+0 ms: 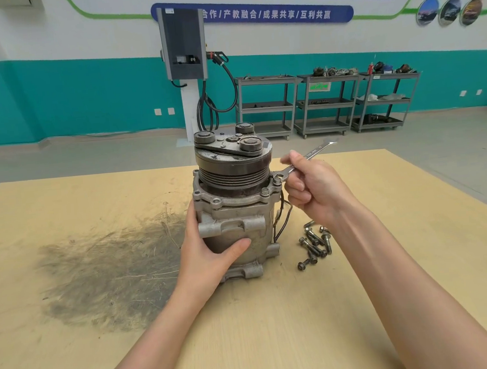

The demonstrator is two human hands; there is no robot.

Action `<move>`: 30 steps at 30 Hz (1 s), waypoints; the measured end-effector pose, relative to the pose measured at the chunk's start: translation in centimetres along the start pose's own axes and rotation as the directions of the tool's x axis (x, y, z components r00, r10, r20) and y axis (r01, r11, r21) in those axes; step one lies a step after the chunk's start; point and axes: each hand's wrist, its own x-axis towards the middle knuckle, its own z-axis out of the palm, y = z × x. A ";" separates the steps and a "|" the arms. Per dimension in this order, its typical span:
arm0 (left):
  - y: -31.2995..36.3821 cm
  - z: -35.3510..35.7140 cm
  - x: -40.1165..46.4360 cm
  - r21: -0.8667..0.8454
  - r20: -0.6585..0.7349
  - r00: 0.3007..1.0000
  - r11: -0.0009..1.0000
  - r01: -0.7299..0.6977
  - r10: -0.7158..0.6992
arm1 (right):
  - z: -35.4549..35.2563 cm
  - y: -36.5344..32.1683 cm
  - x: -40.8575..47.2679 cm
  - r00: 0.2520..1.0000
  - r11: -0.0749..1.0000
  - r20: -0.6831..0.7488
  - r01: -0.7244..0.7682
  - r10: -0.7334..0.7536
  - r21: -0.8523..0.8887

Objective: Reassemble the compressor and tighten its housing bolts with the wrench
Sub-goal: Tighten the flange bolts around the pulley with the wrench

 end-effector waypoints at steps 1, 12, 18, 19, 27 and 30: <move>0.0 0.0 0.0 -0.003 -0.003 1.000 1.000 -0.002 0.002 | 0.1 -0.1 0.0 0.999 0.999 -0.017 0.033 -0.033 -0.036; -0.1 0.1 0.0 -0.020 -0.019 1.000 1.000 0.001 -0.001 | -0.6 -0.9 -0.2 0.998 0.995 0.015 -0.054 0.053 0.082; -0.4 0.0 0.1 -0.011 -0.006 1.000 1.000 0.001 -0.001 | -0.2 -0.3 0.0 0.997 0.994 -0.002 -0.071 0.072 0.084; -0.4 0.0 0.1 -0.007 -0.008 1.000 1.000 0.003 -0.003 | -0.1 -0.3 0.0 0.996 0.992 -0.001 -0.086 0.086 0.092; -0.2 0.0 0.0 0.005 -0.007 1.000 1.000 0.020 -0.020 | 1.3 1.5 -0.1 0.956 0.975 -0.192 0.217 -0.221 -0.042; -0.2 -0.1 0.0 0.002 -0.007 1.000 1.000 0.013 -0.013 | 2.0 2.9 -0.7 0.784 0.815 -0.244 0.504 -0.571 -0.288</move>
